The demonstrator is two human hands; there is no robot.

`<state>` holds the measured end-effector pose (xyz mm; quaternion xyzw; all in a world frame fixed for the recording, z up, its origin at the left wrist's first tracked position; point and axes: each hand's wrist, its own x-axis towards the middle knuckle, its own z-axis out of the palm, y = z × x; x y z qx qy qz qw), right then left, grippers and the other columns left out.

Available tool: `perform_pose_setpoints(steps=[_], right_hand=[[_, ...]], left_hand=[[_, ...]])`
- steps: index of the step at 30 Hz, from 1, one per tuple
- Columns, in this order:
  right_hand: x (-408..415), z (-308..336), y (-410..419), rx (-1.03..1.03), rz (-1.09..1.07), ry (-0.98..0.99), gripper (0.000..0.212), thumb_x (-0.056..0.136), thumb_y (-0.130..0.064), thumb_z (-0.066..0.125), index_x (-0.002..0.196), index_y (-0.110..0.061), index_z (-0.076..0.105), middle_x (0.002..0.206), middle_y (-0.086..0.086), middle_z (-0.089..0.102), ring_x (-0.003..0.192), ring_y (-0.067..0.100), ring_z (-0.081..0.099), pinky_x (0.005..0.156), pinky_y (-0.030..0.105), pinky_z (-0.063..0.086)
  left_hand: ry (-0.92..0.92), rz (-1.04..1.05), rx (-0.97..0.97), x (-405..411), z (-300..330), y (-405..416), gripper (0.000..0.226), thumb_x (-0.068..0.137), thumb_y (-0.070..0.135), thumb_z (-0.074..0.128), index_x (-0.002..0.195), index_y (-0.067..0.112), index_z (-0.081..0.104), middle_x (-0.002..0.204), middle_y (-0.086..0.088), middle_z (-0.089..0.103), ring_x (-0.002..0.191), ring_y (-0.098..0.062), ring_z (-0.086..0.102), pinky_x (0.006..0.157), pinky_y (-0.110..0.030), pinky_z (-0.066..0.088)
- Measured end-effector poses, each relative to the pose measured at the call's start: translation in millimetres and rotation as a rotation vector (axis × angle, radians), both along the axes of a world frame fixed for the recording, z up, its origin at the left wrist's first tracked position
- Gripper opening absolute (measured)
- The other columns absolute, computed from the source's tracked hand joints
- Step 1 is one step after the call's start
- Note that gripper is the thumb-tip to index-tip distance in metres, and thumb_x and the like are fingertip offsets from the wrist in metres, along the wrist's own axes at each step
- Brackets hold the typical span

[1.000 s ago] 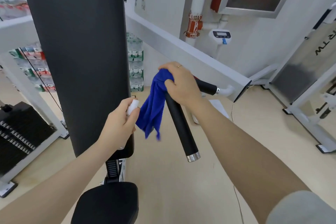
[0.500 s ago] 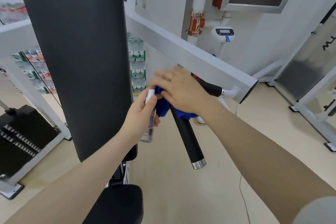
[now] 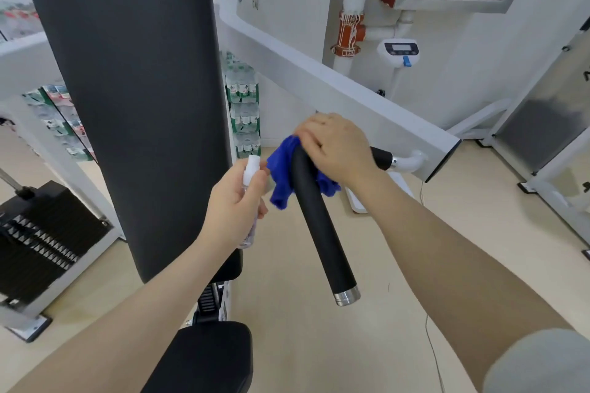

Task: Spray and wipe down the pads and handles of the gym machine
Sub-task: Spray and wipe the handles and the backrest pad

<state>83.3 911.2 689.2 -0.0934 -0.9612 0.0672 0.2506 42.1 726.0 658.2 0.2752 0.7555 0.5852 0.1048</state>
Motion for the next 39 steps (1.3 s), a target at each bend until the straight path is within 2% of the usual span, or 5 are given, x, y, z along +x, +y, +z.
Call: perform_pose_setpoints(steps=[5,12,18,33,39], right_hand=[[26.1,-21.8,36.9,-0.141,-0.483,0.029,0.036,0.097,-0.028,0.029,0.072,-0.011,0.048,0.071,0.004,0.047,0.074,0.026,0.053,0.061,0.032,0.029],[6.6,-9.1,-1.8,-0.19,-0.083,0.136,0.029,0.099,-0.022,0.037,0.11,-0.013,0.062,0.107,0.006,0.062,0.096,0.025,0.054,0.084,0.036,0.041],[53.4,-23.9,50.8,-0.327,-0.508,0.038,0.028,0.097,-0.017,0.032,0.095,-0.01,0.059,0.092,0.007,0.057,0.079,0.02,0.048,0.069,0.033,0.038],[53.4,-8.3,-39.6,0.102,0.605,-0.206,0.018,0.087,-0.012,0.05,0.087,-0.008,0.067,0.088,0.009,0.066,0.088,0.031,0.062,0.077,0.041,0.053],[1.3,17.3,-30.8,0.095,0.349,-0.204,0.022,0.093,-0.014,0.049,0.1,-0.01,0.07,0.102,0.007,0.069,0.131,0.029,0.039,0.113,0.04,0.016]], left_hand=[[0.077,-0.04,-0.065,7.4,-4.2,-4.5,0.016,0.095,0.026,0.041,0.09,0.036,0.053,0.067,-0.007,0.059,0.052,-0.009,0.055,0.06,-0.027,0.05],[0.088,-0.039,-0.085,13.6,-3.7,1.9,0.013,0.095,0.022,0.043,0.097,0.027,0.055,0.064,0.007,0.058,0.044,-0.003,0.05,0.047,-0.014,0.043],[0.027,-0.017,-0.05,19.8,-16.4,-0.5,0.015,0.095,0.024,0.043,0.105,0.022,0.054,0.067,0.006,0.058,0.042,-0.001,0.049,0.044,-0.012,0.04],[0.047,0.058,0.027,13.6,-18.5,-32.6,0.018,0.095,0.015,0.044,0.092,0.03,0.053,0.071,-0.002,0.062,0.053,-0.009,0.054,0.055,-0.022,0.048],[0.001,0.042,-0.013,21.6,-18.3,-47.3,0.015,0.095,0.021,0.043,0.093,0.03,0.054,0.071,-0.001,0.06,0.05,-0.008,0.052,0.055,-0.02,0.046]])
